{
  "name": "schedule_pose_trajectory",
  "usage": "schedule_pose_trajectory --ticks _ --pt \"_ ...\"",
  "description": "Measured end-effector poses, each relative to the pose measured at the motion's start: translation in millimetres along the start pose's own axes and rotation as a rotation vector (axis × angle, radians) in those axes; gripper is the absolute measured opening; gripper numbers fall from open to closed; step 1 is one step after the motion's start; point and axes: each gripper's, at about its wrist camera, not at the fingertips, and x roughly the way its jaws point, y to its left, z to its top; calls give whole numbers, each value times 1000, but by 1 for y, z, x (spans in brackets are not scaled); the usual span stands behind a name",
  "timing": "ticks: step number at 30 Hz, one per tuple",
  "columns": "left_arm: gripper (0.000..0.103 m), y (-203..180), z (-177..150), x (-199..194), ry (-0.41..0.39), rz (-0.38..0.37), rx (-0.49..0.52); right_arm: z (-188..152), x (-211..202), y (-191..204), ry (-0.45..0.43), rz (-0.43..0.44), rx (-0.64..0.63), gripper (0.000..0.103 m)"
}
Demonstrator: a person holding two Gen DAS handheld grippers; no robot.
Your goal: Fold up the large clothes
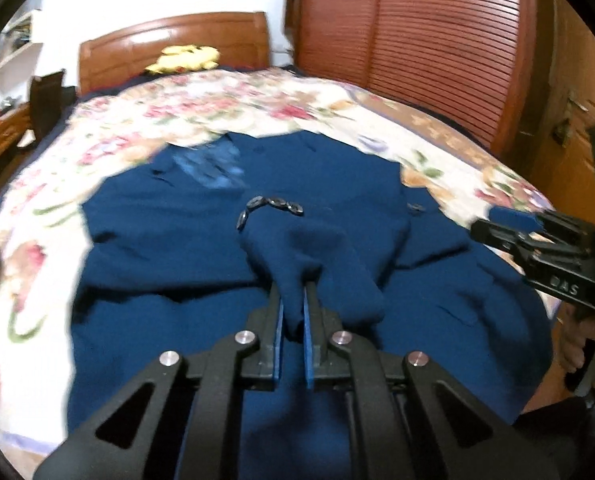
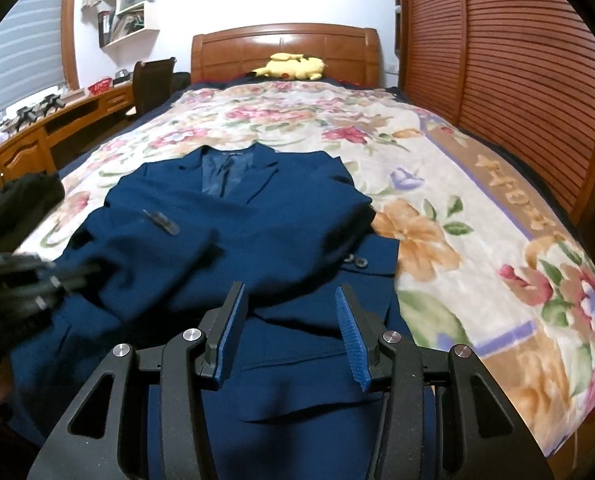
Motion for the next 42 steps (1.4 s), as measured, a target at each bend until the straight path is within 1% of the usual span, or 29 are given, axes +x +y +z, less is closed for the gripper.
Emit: schedule_pose_trajectory --ticks 4,7,11,13,15,16,20,23,26,29,34,38,42 --pt "5 38 -2 -7 2 40 -62 -1 2 0 5 -12 -10 46" --pt "5 49 -11 -6 28 61 -64 -4 2 0 8 -14 -19 46" --pt "12 51 -23 -7 69 86 -23 -7 3 0 14 -22 -35 46" --pt "17 49 -24 -9 71 96 1 -8 4 0 17 -23 -33 46" --pt "26 48 -24 -15 51 113 23 -8 6 0 21 -21 -32 46" --pt "28 47 -24 -17 41 112 27 -8 7 1 22 -18 -32 46" --pt "33 44 -24 -22 13 59 22 -8 11 8 31 -12 -42 46" --pt "35 40 -26 -11 43 28 19 -7 13 16 31 -5 -55 46" --pt "38 33 -27 6 83 34 44 -7 16 23 31 3 -70 46" --pt "39 25 -27 19 97 49 77 -7 19 29 34 3 -85 46" --pt "39 22 -28 38 134 47 73 -8 21 33 42 3 -99 46" --pt "40 16 -30 46 147 48 87 -10 24 34 54 -2 -109 46" --pt "43 10 -33 49 160 38 113 -12 25 34 60 -7 -116 46"
